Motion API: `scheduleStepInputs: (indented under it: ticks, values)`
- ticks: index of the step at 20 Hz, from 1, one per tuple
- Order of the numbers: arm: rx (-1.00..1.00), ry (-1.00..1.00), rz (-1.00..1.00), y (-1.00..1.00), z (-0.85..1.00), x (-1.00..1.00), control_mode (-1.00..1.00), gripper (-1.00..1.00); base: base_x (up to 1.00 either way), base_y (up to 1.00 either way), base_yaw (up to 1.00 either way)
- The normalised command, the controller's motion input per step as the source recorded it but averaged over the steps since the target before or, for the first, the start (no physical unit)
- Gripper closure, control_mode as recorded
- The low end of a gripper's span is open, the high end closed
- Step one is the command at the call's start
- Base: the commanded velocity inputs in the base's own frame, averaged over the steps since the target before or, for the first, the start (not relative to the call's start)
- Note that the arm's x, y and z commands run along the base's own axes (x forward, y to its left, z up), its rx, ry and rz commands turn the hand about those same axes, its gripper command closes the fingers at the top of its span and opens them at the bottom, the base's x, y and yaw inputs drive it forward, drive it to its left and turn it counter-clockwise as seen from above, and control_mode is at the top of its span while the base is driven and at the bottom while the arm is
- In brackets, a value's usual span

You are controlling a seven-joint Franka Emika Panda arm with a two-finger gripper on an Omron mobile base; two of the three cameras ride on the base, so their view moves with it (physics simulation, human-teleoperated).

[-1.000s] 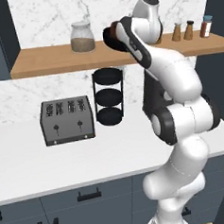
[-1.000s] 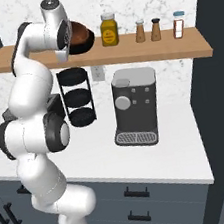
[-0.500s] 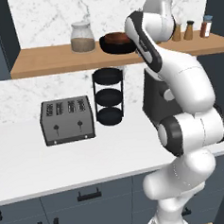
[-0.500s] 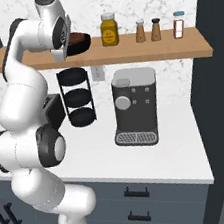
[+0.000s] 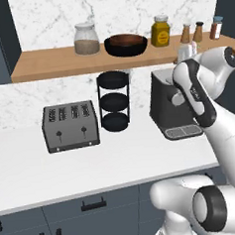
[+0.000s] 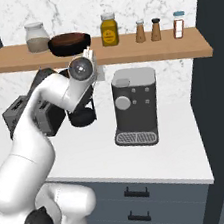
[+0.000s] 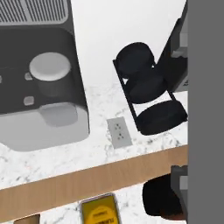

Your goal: Pick up the bowls on the counter and stack them on top of one another in the open cabinet. Place the smaller bowl on top of the larger bowl.

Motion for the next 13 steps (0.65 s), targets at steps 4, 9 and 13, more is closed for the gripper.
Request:
scheduleStepInputs:
  ticks: [4,9,13]
  values:
    - [0.14,-0.31,0.0,-1.0,-0.99,-1.0,-1.0,-1.0,0.0,0.0,0.0]
    - [0.07,-0.14,0.0,-0.72,-0.4,-0.9,-1.0,-1.0,0.0,0.0,0.0]
    - [0.01,0.0,0.0,-0.01,0.0,0.0,-1.0,-1.0,0.0,0.0,0.0]
